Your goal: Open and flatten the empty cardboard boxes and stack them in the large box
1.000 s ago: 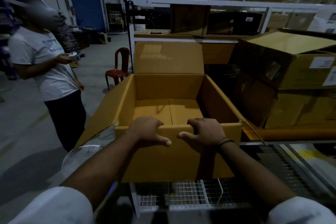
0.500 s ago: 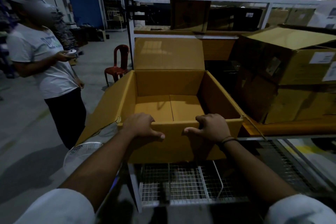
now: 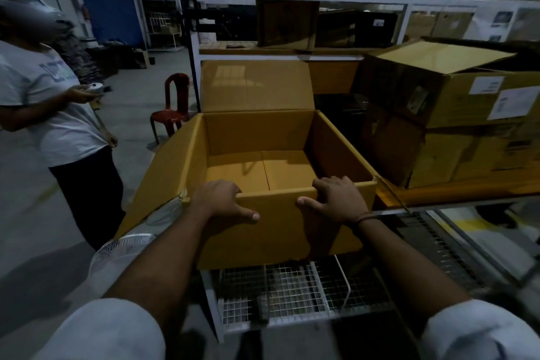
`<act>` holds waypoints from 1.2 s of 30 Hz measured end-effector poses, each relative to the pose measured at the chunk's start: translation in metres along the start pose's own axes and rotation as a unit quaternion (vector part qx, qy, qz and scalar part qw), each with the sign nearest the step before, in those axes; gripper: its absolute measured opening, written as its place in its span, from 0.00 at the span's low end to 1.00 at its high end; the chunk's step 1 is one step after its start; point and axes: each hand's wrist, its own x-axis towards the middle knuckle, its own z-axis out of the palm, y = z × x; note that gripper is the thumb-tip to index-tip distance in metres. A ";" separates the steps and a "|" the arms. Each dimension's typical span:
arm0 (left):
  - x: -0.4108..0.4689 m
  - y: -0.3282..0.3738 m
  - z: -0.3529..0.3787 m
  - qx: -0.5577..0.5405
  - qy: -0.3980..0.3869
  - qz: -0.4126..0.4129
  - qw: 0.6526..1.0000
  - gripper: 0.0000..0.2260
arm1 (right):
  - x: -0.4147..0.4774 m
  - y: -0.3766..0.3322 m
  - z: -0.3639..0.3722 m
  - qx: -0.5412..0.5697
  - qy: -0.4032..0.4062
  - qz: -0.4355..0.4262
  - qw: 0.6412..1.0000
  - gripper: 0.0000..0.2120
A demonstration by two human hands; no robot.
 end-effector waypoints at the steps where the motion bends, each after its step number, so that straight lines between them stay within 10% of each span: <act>1: 0.000 0.000 0.001 0.000 0.002 0.003 1.000 0.43 | 0.000 -0.001 0.000 -0.001 -0.002 0.002 1.000 0.30; 21: -0.008 0.018 0.001 -0.066 0.043 -0.021 0.997 0.48 | -0.008 -0.001 -0.005 0.037 -0.007 0.010 0.999 0.32; 36: 0.063 0.156 0.002 -0.187 0.203 0.061 0.959 0.26 | 0.006 0.068 -0.036 0.094 0.065 0.034 0.993 0.24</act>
